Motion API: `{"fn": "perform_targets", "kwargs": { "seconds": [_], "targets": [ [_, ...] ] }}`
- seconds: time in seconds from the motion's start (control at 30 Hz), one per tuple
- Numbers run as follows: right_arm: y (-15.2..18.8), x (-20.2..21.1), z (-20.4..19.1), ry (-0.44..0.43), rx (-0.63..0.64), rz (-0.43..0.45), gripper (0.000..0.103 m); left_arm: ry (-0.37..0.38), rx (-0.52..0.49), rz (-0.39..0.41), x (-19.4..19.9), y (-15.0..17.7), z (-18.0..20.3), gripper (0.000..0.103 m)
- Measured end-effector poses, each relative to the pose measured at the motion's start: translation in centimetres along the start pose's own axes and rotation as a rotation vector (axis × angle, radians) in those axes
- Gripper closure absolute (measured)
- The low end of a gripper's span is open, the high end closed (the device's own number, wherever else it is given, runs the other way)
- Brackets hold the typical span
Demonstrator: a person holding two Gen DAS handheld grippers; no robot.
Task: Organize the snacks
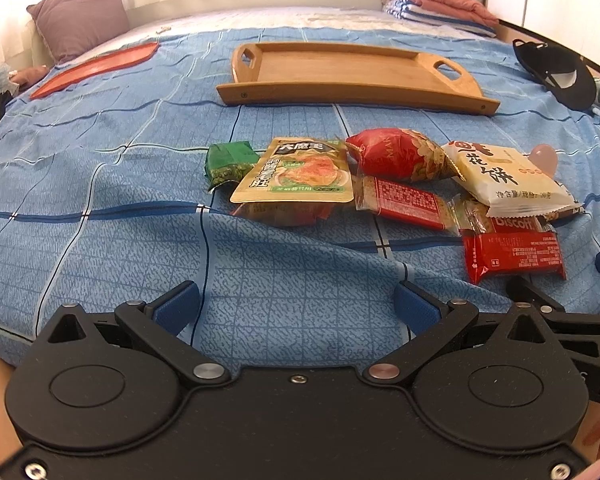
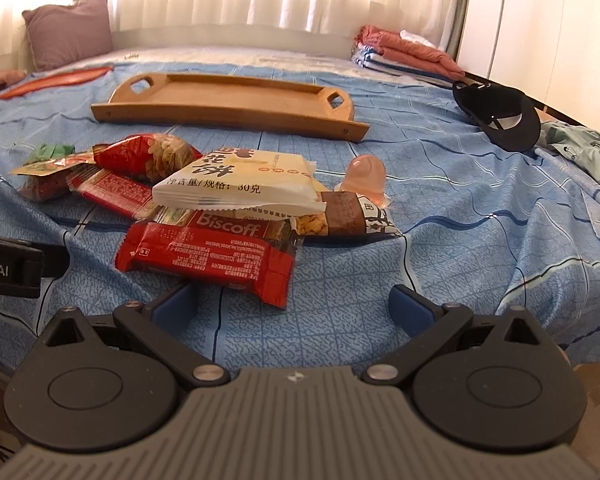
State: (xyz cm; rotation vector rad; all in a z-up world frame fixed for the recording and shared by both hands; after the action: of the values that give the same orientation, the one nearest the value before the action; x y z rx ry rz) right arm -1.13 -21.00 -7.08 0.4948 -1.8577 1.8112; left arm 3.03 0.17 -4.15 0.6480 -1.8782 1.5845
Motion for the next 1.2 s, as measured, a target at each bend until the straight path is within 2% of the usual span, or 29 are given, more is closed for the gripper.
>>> {"fn": "perform_targets", "kwargs": {
  "seconds": [0.2, 0.3, 0.43, 0.5, 0.6, 0.67, 0.83, 1.03, 1.13, 1.2],
  "targets": [
    [0.0, 0.6, 0.1, 0.015, -0.027, 0.023, 0.000, -0.006, 0.000, 0.013, 0.1, -0.1, -0.1, 0.000],
    [-0.3, 1.4, 0.2, -0.050, -0.086, 0.027, 0.000, 0.007, 0.031, 0.010, 0.7, -0.4, -0.6, 0.000],
    [-0.3, 2.7, -0.4, -0.134, -0.114, 0.065, 0.000, 0.010, 0.074, 0.114, 2.7, -1.6, -1.8, 0.000],
    [-0.6, 3.0, -0.9, -0.139, -0.108, 0.090, 0.000, 0.002, 0.082, 0.156, 3.3, -2.5, -2.4, 0.001],
    [-1.1, 2.9, -1.7, -0.150, -0.117, 0.109, 0.003, 0.005, 0.084, 0.185, 3.4, -3.8, -3.0, 0.009],
    [-1.3, 2.4, -2.2, -0.145, -0.124, 0.112, 0.004, 0.022, 0.079, 0.179, 3.0, -4.6, -3.2, 0.020],
    [-1.6, 1.4, -3.1, -0.128, -0.131, 0.116, 0.007, 0.037, 0.030, 0.167, 1.7, -5.7, -2.4, 0.033],
    [-1.4, 0.5, -3.1, -0.114, -0.150, 0.089, 0.015, 0.032, -0.030, 0.126, -0.9, -6.1, -1.2, 0.034],
    [-1.2, 0.5, -2.9, -0.120, -0.147, 0.083, 0.017, 0.050, -0.037, 0.078, -2.4, -5.6, -0.8, 0.041],
    [-1.2, 0.6, -2.8, -0.122, -0.144, 0.083, 0.022, 0.056, -0.024, 0.080, -2.5, -5.5, -0.8, 0.041]
  ]
}}
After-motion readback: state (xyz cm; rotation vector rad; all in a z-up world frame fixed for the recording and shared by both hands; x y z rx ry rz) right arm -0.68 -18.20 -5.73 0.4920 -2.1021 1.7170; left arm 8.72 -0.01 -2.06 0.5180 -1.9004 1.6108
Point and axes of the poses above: each gripper's, at about its wrist camera, not at the fingertips, and x roughly against the way its jaws point, z to its right, y to its underside, the point moved 6 cm from there along -x, roughly the way its jaws point, and after that the axes turned 8 degrees about -x, right-handed, at the moved point
